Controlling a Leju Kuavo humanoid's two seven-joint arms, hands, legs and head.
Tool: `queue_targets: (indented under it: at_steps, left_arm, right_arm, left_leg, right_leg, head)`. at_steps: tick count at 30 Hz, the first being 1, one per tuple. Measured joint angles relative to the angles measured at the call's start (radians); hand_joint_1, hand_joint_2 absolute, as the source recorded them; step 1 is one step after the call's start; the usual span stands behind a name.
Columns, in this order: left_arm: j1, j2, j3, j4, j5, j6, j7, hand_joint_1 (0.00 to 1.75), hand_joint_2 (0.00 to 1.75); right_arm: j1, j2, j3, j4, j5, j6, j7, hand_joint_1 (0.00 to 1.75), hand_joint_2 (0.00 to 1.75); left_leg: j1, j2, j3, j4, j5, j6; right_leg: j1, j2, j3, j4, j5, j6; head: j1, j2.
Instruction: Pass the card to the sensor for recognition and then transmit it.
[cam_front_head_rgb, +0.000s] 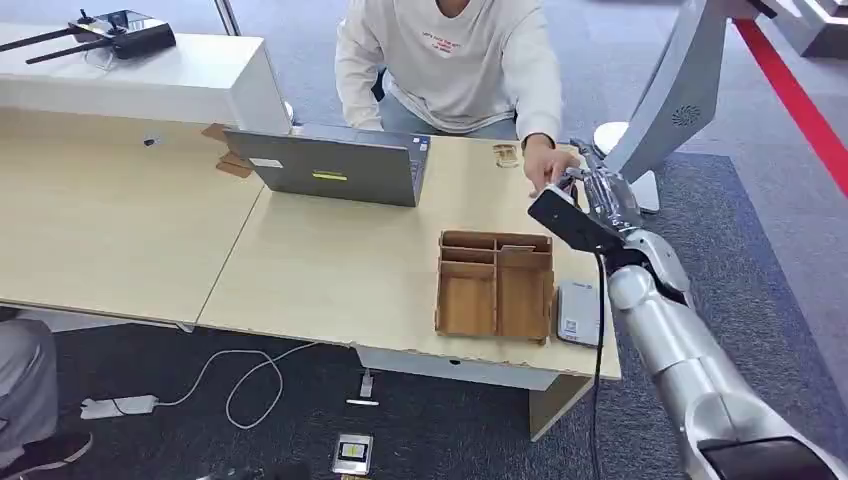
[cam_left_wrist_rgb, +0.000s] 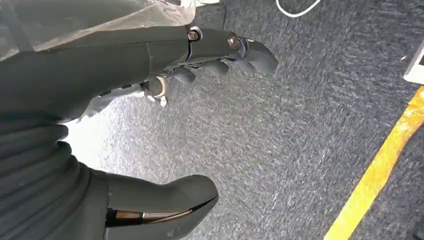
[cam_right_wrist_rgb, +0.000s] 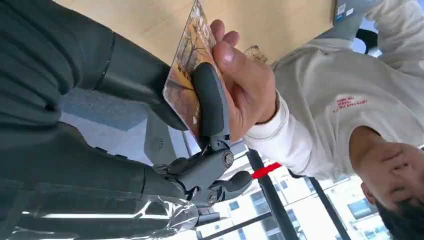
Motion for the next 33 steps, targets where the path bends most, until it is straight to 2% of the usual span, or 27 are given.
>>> queue_targets:
  at_steps: [1, 10, 18, 27, 33]
  left_arm:
    - [-0.002, 0.000, -0.003, 0.000, -0.001, -0.001, 0.000, 0.00, 1.75]
    - [-0.006, 0.000, -0.012, 0.000, -0.004, -0.005, 0.000, 0.00, 1.75]
    - [-0.005, 0.002, -0.012, 0.000, 0.003, -0.004, -0.003, 0.00, 1.75]
    - [0.000, 0.010, -0.012, 0.000, 0.010, -0.004, -0.003, 0.00, 1.75]
    - [0.004, 0.014, -0.012, 0.000, 0.015, -0.004, -0.003, 0.00, 1.75]
  right_arm:
    - [-0.001, 0.003, 0.003, 0.011, 0.002, -0.002, -0.006, 0.00, 1.75]
    - [-0.005, 0.019, 0.016, 0.083, 0.013, -0.071, -0.016, 0.00, 1.75]
    - [-0.015, 0.000, 0.014, 0.086, -0.027, -0.102, -0.014, 0.00, 1.75]
    - [-0.001, -0.064, 0.013, -0.035, -0.037, -0.012, 0.067, 0.00, 1.75]
    - [0.015, -0.109, 0.015, -0.133, -0.034, 0.089, 0.125, 0.00, 1.75]
  left_leg:
    - [0.000, 0.000, 0.000, 0.000, 0.000, 0.000]
    - [0.000, 0.000, 0.000, 0.000, 0.000, 0.000]
    - [0.000, 0.000, 0.000, 0.000, 0.000, 0.000]
    - [0.000, 0.000, 0.000, 0.000, 0.000, 0.000]
    - [0.000, 0.000, 0.000, 0.000, 0.000, 0.000]
  right_leg:
    - [0.000, 0.000, 0.000, 0.000, 0.000, 0.000]
    - [0.000, 0.000, 0.000, 0.000, 0.000, 0.000]
    - [0.000, 0.000, 0.000, 0.000, 0.000, 0.000]
    - [0.000, 0.000, 0.000, 0.000, 0.000, 0.000]
    - [0.000, 0.000, 0.000, 0.000, 0.000, 0.000]
  head:
    - [0.000, 0.000]
    - [0.000, 0.000]
    - [0.000, 0.000]
    - [0.000, 0.000]
    - [0.000, 0.000]
